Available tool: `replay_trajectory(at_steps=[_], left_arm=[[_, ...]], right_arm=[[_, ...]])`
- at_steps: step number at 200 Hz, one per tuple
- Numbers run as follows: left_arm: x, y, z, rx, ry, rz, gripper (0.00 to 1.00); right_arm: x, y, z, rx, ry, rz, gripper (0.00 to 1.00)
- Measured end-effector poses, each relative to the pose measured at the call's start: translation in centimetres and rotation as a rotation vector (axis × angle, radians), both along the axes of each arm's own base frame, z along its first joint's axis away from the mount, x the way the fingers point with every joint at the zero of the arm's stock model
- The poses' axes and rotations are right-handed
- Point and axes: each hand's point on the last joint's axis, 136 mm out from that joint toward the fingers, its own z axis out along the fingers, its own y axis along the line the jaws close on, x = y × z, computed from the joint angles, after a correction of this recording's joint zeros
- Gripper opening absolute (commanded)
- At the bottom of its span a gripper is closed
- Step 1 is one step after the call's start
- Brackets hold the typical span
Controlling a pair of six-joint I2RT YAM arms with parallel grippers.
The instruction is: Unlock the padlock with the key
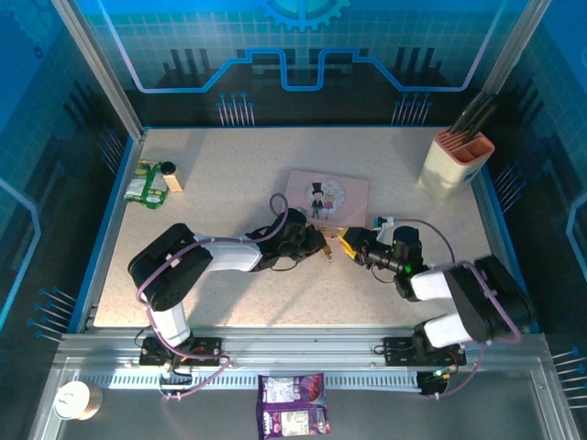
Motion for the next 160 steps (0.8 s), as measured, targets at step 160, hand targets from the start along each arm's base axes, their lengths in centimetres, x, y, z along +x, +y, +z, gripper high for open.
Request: replay_trajectory(at_steps=[160], left_arm=[[0.5, 0.7, 1.6, -0.043, 0.015, -0.001, 0.0]], right_arm=[[-7.6, 4.0, -1.2, -1.054, -0.751, 0.533, 0.36]])
